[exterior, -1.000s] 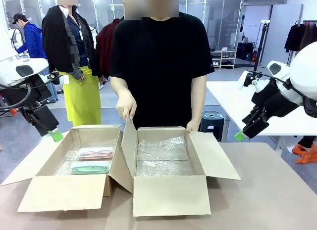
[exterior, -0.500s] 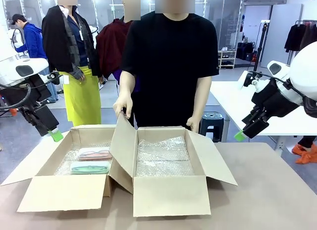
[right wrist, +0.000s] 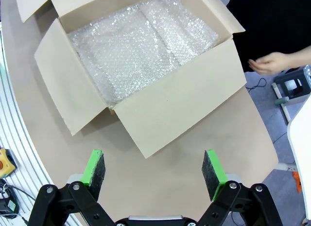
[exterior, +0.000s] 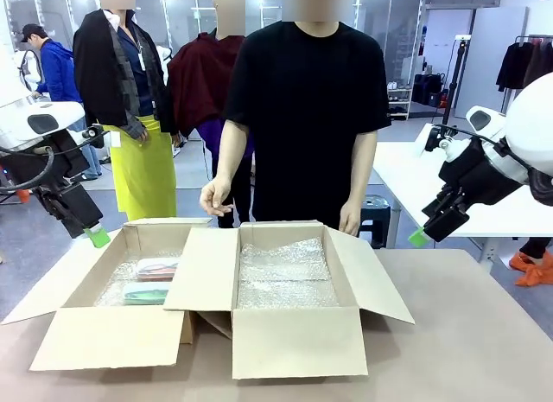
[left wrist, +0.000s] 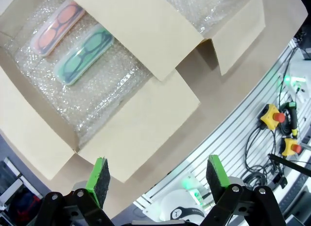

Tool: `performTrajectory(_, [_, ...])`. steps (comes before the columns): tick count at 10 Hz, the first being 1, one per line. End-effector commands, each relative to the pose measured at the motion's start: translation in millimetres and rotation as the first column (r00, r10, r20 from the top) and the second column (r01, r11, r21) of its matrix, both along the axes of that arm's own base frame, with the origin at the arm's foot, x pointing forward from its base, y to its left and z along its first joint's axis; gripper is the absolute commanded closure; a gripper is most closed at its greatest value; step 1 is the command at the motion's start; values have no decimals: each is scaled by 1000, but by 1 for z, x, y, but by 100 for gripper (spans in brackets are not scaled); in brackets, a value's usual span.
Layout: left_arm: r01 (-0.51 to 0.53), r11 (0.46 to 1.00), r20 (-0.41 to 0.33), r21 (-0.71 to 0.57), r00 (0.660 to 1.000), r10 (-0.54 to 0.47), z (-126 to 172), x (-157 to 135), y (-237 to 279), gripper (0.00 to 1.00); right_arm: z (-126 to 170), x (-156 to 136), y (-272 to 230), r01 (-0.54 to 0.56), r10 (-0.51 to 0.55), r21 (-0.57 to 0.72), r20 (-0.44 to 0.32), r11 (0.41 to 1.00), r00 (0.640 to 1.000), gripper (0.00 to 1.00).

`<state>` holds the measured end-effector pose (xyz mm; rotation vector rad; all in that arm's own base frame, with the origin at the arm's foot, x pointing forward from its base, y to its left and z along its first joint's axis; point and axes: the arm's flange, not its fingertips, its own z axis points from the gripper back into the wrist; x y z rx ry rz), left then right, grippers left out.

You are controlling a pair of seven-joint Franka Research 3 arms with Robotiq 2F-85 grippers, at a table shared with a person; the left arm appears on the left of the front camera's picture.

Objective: Pack the glasses set securely to prepare it for shipping.
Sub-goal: Position the Package Box on the left side of the table.

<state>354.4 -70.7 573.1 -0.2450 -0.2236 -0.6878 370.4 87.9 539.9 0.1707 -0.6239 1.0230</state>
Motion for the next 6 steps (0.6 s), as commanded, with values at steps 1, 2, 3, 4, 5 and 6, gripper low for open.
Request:
performTrajectory(1, [-16,1000,2,1,1000,16,0,-2,0,0,1,-1,3,5,-5,-5,3,1000,1000,0])
performTrajectory(2, [-16,1000,2,1,1000,16,0,-2,0,0,1,-1,3,5,-5,-5,3,1000,1000,0])
performTrajectory(3, [-16,1000,2,1,1000,16,0,-2,0,0,1,-1,3,5,-5,-5,3,1000,1000,0])
performTrajectory(4, [-16,1000,2,1,1000,16,0,-2,0,0,1,-1,3,5,-5,-5,3,1000,1000,0])
performTrajectory(5, [-16,1000,2,1,1000,16,0,-2,0,0,1,-1,3,5,-5,-5,3,1000,1000,0])
performTrajectory(6, [-16,1000,2,1,1000,16,0,-2,0,0,1,-1,3,5,-5,-5,3,1000,1000,0])
